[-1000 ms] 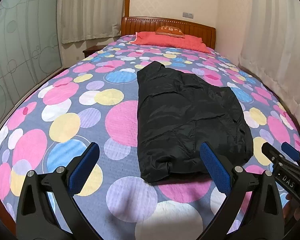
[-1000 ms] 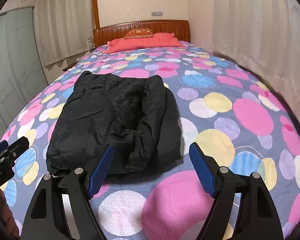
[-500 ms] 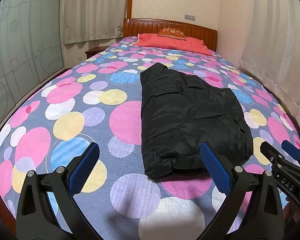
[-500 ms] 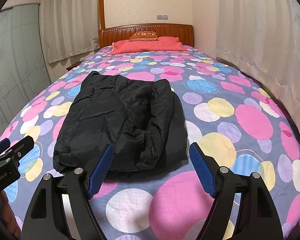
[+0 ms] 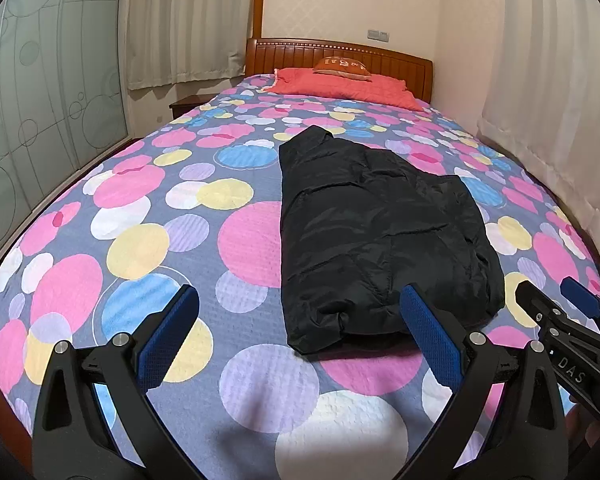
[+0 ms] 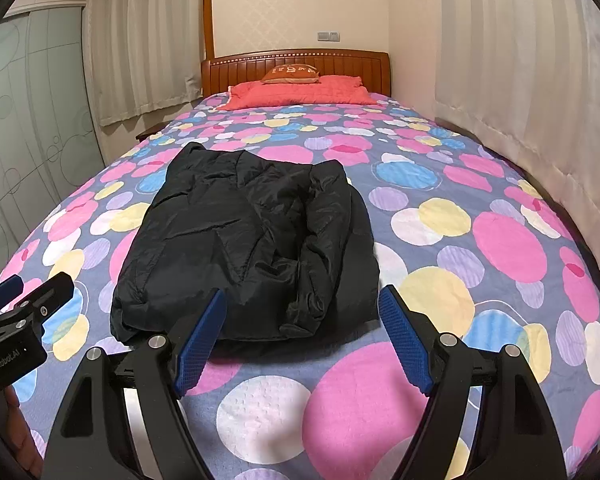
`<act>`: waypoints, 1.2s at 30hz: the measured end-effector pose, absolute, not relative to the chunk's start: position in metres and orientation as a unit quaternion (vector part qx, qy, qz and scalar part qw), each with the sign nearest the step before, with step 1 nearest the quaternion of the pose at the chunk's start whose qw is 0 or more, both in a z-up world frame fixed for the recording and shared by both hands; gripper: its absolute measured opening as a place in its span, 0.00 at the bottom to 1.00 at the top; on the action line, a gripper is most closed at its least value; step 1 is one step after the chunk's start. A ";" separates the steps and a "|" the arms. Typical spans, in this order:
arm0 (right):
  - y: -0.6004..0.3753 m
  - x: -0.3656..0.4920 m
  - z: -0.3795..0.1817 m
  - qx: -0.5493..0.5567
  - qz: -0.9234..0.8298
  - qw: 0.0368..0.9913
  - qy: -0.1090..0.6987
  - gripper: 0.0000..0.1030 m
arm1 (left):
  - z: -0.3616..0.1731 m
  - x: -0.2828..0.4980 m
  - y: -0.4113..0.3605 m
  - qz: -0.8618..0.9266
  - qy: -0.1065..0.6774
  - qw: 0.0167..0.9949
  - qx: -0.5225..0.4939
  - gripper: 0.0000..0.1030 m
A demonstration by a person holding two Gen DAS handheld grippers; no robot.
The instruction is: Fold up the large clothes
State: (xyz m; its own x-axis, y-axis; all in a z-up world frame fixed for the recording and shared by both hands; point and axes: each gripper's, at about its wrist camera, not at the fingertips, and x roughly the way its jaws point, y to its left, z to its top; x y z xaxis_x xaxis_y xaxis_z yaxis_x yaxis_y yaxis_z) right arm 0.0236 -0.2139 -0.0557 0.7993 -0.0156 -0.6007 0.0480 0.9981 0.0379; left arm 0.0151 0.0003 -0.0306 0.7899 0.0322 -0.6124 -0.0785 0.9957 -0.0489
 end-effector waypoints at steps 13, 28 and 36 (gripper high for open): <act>-0.213 0.023 -0.057 0.025 -0.015 0.948 0.318 0.75 | -0.031 0.015 -0.001 0.031 0.322 0.946 -0.035 0.97; -0.212 0.023 -0.057 0.025 -0.015 0.948 0.318 0.75 | -0.021 0.011 -0.003 0.035 0.309 0.950 -0.016 0.97; -0.212 0.022 -0.057 0.026 -0.015 0.947 0.318 0.75 | -0.015 0.006 -0.010 0.031 0.288 0.957 -0.003 0.98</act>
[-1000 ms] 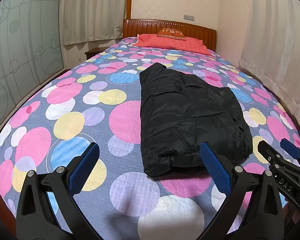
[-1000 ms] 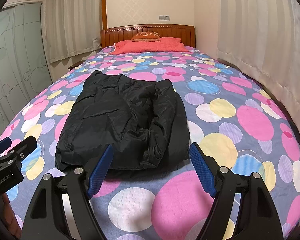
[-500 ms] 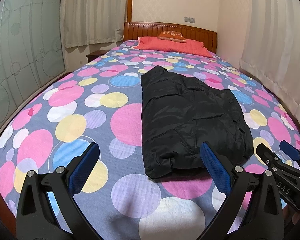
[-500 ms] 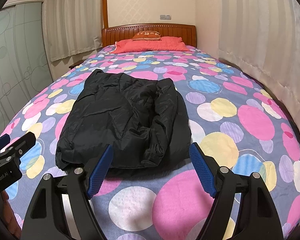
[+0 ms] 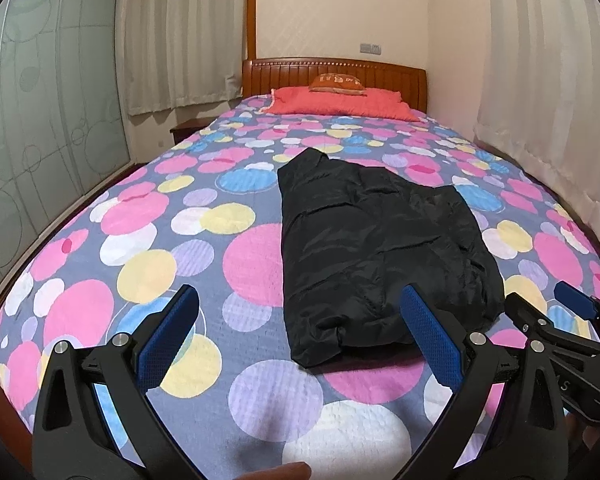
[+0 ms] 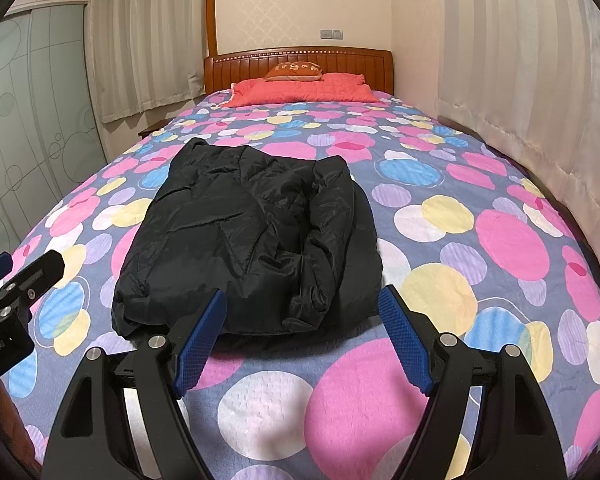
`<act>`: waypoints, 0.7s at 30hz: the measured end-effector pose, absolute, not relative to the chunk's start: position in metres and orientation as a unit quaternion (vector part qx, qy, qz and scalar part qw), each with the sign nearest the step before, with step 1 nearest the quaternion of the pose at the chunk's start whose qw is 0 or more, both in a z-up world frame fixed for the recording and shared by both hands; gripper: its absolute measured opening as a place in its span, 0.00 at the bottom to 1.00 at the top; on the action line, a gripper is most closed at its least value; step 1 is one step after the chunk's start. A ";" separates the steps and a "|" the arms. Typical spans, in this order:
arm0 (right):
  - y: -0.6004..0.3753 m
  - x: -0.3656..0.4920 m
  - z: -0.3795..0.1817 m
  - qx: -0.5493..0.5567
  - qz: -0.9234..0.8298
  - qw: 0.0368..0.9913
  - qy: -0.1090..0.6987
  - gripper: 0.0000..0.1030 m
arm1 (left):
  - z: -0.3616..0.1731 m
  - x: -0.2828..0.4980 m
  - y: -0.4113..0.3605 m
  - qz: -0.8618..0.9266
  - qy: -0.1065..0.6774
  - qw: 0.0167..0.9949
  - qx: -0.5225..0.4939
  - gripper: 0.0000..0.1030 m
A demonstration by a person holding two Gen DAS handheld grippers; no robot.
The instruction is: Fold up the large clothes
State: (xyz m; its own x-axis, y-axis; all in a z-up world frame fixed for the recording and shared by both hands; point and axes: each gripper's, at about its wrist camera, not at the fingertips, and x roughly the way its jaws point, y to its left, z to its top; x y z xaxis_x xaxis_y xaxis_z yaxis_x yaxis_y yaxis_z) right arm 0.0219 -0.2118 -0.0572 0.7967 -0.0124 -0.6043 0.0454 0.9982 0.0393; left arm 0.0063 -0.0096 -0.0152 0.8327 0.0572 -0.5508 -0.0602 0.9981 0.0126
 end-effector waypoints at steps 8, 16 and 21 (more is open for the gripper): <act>-0.211 0.020 -0.063 0.027 -0.012 0.946 0.322 0.75 | -0.018 0.005 -0.013 0.011 0.282 0.959 -0.005 0.98; -0.220 0.024 -0.065 0.031 -0.012 0.945 0.326 0.75 | -0.022 0.008 -0.012 0.017 0.279 0.960 -0.010 0.98; -0.236 0.027 -0.069 0.037 -0.027 0.944 0.325 0.75 | -0.038 0.025 0.004 0.034 0.317 0.947 -0.026 0.98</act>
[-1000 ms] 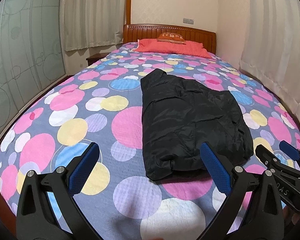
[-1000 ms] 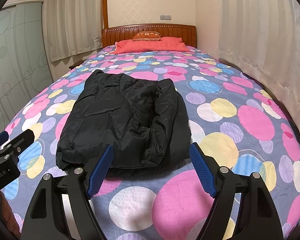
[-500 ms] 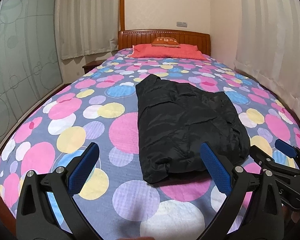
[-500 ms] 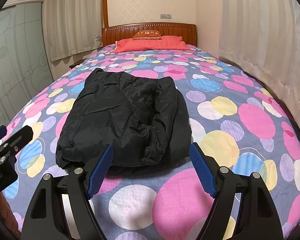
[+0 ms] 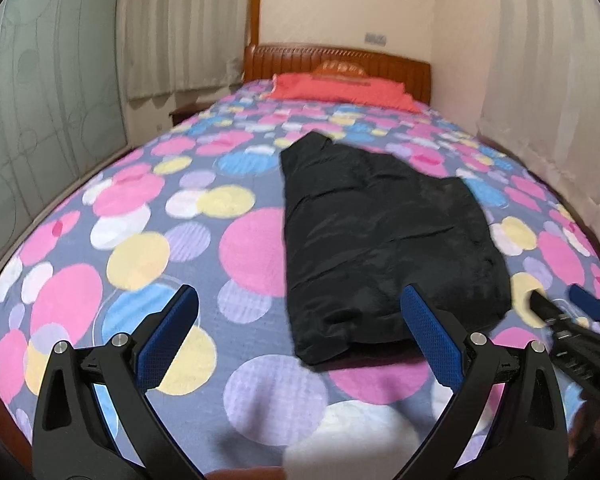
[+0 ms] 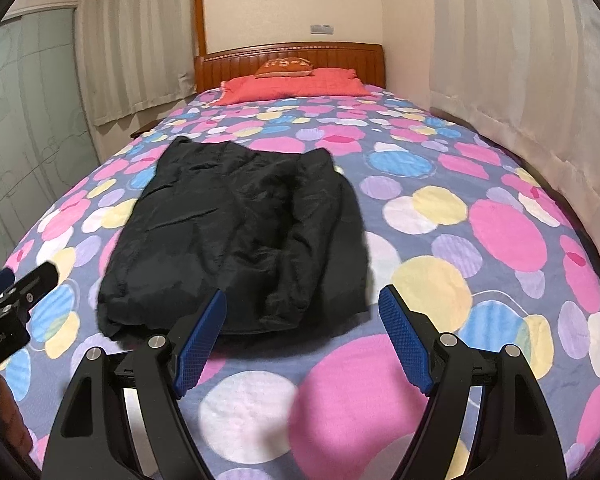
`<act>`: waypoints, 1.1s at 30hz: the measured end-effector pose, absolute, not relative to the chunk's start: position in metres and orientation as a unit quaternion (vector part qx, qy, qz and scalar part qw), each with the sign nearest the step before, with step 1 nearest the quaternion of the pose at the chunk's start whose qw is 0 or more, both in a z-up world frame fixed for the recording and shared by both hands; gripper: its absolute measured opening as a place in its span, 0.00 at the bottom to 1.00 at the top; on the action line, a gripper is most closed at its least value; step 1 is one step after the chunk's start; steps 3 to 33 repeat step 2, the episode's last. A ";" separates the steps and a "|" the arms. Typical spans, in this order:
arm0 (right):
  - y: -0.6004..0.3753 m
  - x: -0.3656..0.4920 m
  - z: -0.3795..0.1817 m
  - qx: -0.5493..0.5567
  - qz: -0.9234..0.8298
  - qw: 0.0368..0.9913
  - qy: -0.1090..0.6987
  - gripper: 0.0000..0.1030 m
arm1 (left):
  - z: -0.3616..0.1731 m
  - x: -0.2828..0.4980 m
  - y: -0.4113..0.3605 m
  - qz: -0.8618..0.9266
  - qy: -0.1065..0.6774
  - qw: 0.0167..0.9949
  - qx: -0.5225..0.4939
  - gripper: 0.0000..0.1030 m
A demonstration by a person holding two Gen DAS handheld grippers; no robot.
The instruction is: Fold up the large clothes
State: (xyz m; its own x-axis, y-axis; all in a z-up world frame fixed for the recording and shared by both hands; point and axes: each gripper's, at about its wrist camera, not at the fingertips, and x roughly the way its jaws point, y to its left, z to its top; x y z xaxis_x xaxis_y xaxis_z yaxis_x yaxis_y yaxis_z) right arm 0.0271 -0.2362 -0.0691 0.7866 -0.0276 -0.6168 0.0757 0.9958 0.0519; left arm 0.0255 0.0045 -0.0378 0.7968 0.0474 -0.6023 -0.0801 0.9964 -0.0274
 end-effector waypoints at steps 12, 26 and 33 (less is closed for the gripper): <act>-0.251 0.031 -0.073 0.043 -0.041 0.943 0.328 0.75 | -0.048 0.035 0.020 0.049 0.330 0.942 -0.035 0.98; -0.251 0.031 -0.073 0.043 -0.041 0.943 0.328 0.75 | -0.048 0.035 0.020 0.049 0.330 0.942 -0.035 0.98; -0.251 0.031 -0.073 0.043 -0.041 0.943 0.328 0.75 | -0.048 0.035 0.020 0.049 0.330 0.942 -0.035 0.98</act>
